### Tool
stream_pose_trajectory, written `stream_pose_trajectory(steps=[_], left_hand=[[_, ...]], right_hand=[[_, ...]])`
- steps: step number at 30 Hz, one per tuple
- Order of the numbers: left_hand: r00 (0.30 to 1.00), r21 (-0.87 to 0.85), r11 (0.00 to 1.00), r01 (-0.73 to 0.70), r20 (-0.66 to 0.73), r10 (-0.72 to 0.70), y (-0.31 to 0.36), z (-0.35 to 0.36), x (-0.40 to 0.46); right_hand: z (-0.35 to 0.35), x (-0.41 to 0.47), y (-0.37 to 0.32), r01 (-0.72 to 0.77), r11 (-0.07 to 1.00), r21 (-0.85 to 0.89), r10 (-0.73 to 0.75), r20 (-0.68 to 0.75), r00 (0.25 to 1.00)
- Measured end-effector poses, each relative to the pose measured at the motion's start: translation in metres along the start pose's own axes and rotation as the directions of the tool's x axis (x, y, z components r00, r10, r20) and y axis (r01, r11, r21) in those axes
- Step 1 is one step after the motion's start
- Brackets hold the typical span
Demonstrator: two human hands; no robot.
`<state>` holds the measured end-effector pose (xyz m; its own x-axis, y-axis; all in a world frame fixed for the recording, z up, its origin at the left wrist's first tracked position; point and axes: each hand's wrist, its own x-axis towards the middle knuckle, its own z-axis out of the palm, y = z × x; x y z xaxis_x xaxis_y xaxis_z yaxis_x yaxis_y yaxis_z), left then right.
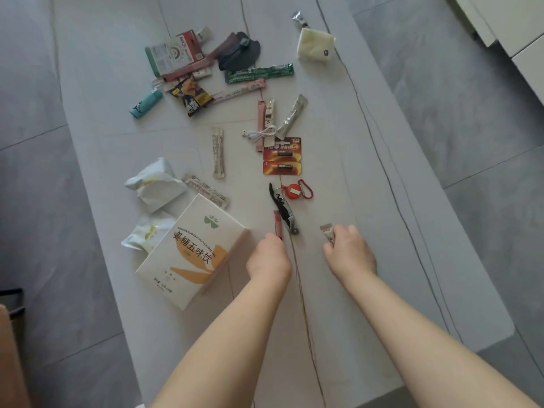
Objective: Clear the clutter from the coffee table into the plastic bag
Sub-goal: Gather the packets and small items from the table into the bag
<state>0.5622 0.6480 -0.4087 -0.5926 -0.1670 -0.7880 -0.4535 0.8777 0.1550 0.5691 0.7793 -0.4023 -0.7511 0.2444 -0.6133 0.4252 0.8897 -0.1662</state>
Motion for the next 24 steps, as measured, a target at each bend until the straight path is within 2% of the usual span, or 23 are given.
stream_pose_trajectory(steps=[3, 7, 11, 15, 19, 24], left_hand=[[0.999, -0.161, 0.986, 0.037, -0.017, -0.04, 0.004, -0.009, 0.001], [0.993, -0.349, 0.936, 0.039, -0.092, -0.075, 0.013, -0.022, 0.005], [0.986, -0.352, 0.936, 0.002, -0.156, -0.06, 0.028, -0.03, 0.019], [0.983, -0.357, 0.934, 0.006, -0.17, -0.071, 0.034, -0.029, 0.03], [0.978, -0.374, 0.927, 0.019, -0.185, -0.095, 0.038, -0.025, 0.037], [0.991, -0.335, 0.942, 0.004, -0.122, -0.048, 0.047, -0.024, 0.039]], right_hand=[[-0.015, 0.013, -0.012, 0.066, 0.995, 0.076, -0.067, 0.009, 0.998], [-0.027, 0.034, -0.029, 0.151, 0.988, 0.042, -0.151, -0.005, 0.989], [-0.031, 0.054, -0.047, 0.203, 0.978, 0.05, -0.201, -0.042, 0.979], [-0.021, 0.072, -0.063, 0.229, 0.966, 0.117, -0.231, 0.005, 0.973], [-0.01, 0.078, -0.066, 0.202, 0.961, 0.186, -0.197, -0.047, 0.979], [-0.007, 0.074, -0.06, 0.164, 0.957, 0.238, -0.152, -0.067, 0.986]])
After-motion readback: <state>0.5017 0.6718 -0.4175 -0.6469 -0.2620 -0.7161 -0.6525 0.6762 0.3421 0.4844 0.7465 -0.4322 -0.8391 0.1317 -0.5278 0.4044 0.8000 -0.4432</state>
